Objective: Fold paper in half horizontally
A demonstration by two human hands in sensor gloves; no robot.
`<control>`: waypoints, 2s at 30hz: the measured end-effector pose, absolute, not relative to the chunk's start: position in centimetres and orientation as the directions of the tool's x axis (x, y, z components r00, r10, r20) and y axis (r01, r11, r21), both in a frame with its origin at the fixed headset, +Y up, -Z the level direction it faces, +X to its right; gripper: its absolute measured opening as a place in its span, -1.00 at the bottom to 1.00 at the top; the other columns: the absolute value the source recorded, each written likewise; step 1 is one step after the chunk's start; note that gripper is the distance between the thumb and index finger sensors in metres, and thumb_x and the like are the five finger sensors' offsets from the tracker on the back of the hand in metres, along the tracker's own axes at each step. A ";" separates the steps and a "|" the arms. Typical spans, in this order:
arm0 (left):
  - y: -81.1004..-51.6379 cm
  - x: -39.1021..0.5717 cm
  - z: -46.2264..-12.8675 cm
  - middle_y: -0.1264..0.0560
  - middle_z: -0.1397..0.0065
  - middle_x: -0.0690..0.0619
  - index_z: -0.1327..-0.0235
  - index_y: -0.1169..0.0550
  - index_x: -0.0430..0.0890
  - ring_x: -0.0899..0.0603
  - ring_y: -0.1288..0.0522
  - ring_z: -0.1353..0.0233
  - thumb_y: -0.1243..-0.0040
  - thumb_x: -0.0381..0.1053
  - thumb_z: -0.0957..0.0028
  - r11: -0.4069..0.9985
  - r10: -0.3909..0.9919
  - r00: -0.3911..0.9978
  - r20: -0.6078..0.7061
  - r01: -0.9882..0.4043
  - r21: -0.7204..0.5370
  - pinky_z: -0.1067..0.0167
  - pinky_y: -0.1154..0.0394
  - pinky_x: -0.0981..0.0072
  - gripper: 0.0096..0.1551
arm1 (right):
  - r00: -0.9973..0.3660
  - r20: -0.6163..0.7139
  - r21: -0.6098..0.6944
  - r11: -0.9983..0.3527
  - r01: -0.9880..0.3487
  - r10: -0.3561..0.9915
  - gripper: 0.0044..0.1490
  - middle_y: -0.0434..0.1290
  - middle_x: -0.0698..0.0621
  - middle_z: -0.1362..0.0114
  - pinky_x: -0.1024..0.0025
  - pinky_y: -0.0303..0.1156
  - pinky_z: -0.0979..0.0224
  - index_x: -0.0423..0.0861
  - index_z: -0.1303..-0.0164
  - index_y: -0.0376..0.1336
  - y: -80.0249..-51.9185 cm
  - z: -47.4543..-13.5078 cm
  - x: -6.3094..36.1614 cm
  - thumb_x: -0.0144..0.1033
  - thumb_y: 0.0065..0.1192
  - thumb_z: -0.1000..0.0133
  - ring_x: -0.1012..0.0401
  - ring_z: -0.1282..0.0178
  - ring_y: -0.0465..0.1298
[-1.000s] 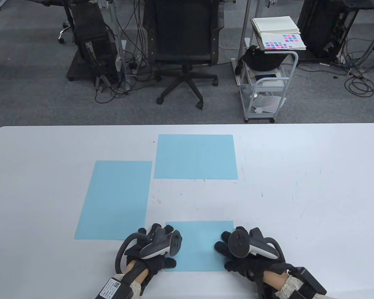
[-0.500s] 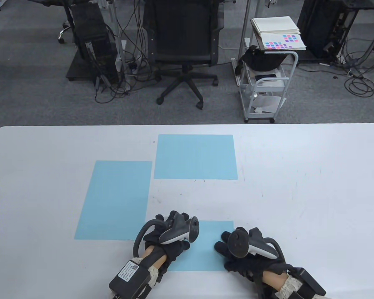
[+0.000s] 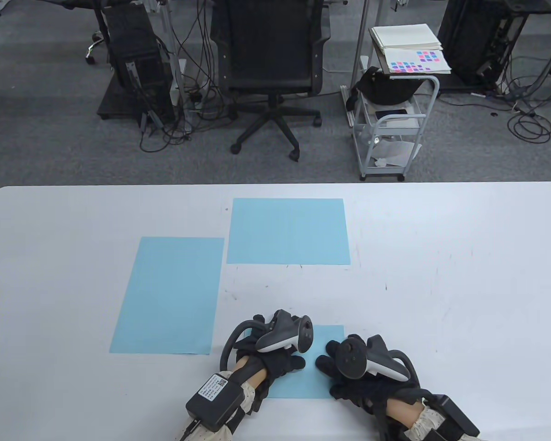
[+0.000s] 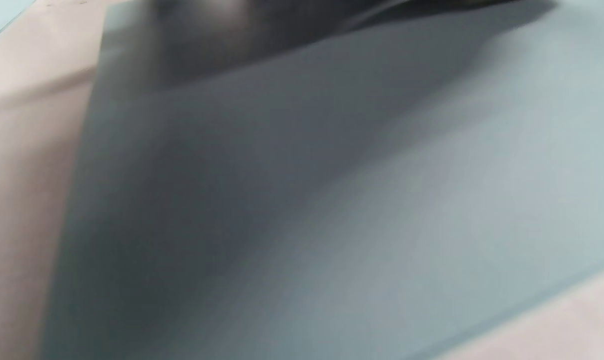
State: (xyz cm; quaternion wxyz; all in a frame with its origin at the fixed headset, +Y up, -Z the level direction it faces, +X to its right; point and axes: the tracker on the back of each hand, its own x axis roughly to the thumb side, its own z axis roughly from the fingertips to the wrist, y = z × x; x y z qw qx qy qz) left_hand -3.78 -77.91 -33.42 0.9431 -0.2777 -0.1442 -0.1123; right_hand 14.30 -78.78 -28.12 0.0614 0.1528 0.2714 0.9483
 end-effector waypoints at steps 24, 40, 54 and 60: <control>-77.8 -8.9 -32.9 0.16 -0.63 0.64 -0.32 0.05 0.64 0.12 0.17 -0.76 0.09 0.45 0.26 0.830 -0.221 0.930 0.293 0.337 -0.444 -0.73 0.05 -0.06 -0.18 | -0.948 0.251 0.537 -0.843 -0.033 0.197 -0.15 -0.38 0.38 -0.71 -0.29 -0.56 -0.54 0.48 -0.49 -0.22 -78.8 -28.2 14.4 0.05 0.05 -0.06 0.01 -0.70 -0.49; -77.9 -12.4 -32.7 0.17 -0.63 0.65 -0.30 0.06 0.66 0.10 0.16 -0.76 0.09 0.47 0.28 0.833 -0.207 0.958 0.199 0.279 -0.477 -0.72 0.04 -0.05 -0.17 | -0.947 0.251 0.539 -0.841 -0.036 0.201 -0.15 -0.39 0.39 -0.71 -0.29 -0.56 -0.54 0.48 -0.49 -0.22 -78.8 -28.1 14.5 0.05 0.05 -0.06 0.01 -0.69 -0.49; -77.6 -13.8 -32.7 0.11 -0.64 0.63 -0.33 0.01 0.65 0.11 0.12 -0.76 0.08 0.46 0.28 0.847 -0.178 0.973 0.145 0.226 -0.481 -0.72 0.01 -0.05 -0.18 | -0.945 0.249 0.542 -0.839 -0.046 0.212 -0.15 -0.39 0.39 -0.71 -0.29 -0.56 -0.54 0.48 -0.49 -0.22 -78.9 -28.2 14.6 0.05 0.06 -0.06 0.01 -0.69 -0.50; -76.7 -14.4 -31.8 0.07 -0.68 0.55 -0.37 -0.01 0.60 0.09 0.13 -0.76 0.08 0.47 0.28 0.894 -0.146 0.981 0.129 0.186 -0.409 -0.72 0.01 -0.07 -0.15 | -0.944 0.248 0.544 -0.838 -0.050 0.217 -0.15 -0.39 0.38 -0.71 -0.29 -0.56 -0.54 0.47 -0.49 -0.21 -78.9 -28.2 14.6 0.05 0.06 -0.06 0.01 -0.69 -0.50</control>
